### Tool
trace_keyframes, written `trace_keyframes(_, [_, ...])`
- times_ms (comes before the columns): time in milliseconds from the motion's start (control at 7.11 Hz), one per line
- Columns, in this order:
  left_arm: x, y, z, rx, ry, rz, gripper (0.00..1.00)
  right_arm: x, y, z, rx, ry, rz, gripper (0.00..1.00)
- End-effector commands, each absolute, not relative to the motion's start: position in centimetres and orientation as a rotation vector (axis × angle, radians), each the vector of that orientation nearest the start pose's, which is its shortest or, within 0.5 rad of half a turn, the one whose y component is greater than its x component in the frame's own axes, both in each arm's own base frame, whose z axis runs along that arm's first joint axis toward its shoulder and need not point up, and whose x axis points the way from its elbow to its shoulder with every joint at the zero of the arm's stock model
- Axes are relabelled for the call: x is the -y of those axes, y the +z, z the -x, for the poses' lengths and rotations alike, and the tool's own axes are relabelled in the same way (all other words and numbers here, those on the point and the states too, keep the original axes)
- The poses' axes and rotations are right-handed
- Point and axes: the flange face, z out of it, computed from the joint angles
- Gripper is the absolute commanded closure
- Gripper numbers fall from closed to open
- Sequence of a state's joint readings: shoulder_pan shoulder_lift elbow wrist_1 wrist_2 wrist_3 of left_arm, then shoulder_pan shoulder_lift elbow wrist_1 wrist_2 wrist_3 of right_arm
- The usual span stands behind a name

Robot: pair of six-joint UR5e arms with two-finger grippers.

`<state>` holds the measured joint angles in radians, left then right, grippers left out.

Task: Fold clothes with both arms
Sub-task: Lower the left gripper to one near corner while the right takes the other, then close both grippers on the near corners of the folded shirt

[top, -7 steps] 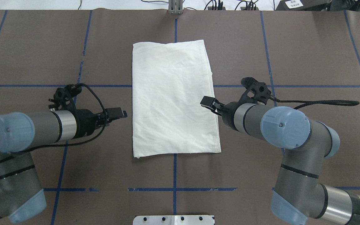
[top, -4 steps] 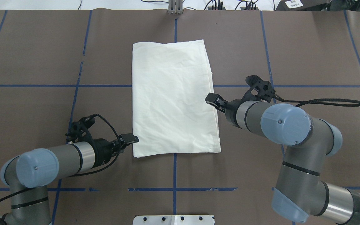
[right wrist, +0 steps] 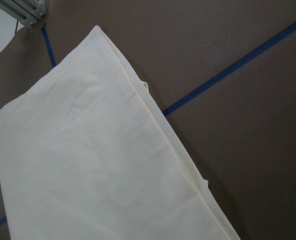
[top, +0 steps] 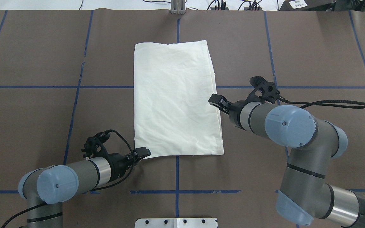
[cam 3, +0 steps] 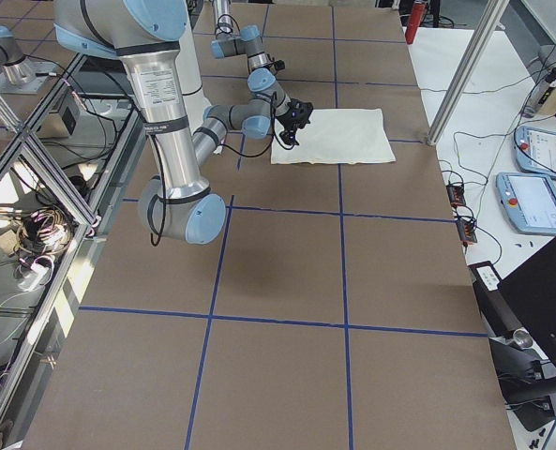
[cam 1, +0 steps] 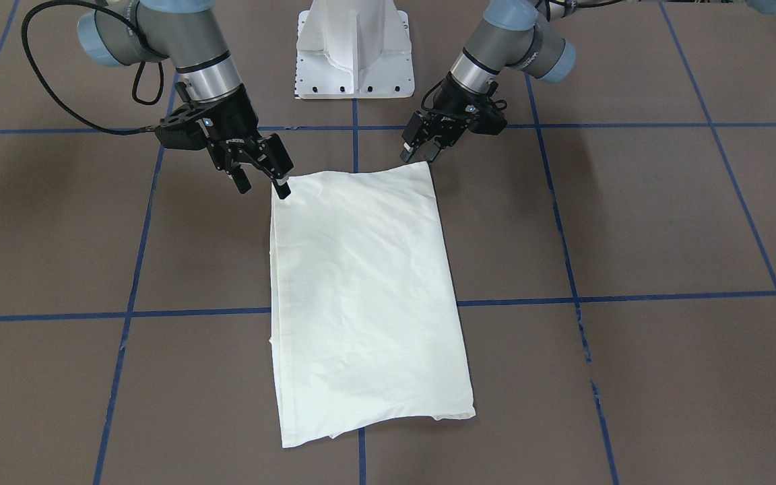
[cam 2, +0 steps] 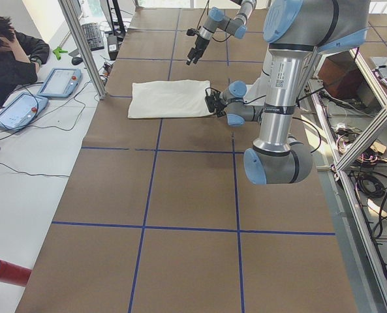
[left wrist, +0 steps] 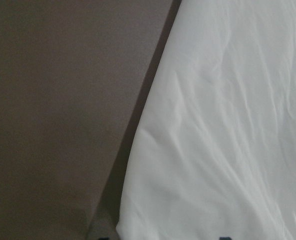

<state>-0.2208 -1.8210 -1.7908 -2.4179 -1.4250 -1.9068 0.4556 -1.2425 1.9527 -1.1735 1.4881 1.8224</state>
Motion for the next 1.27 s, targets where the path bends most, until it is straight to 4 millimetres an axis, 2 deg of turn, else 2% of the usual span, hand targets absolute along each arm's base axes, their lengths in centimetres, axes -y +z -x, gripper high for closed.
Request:
trace_keyframes(0, [27.1,32.5,-53.0,-1.34,-0.574,-0.055,0.27,37.7,26.5,44.7,1.116,0.678,-0.191,0.0])
trace_keyframes(844, [27.6,33.4,-53.6,-1.32,-0.579,-0.077,0.28,37.6,26.3,44.8,1.121,0.677,-0.191,0.0])
trace_keyframes(1125, [27.7,33.2,-53.9,-1.322,-0.584,-0.075,0.36,37.6,26.3,44.8,1.121,0.676,-0.19,0.0])
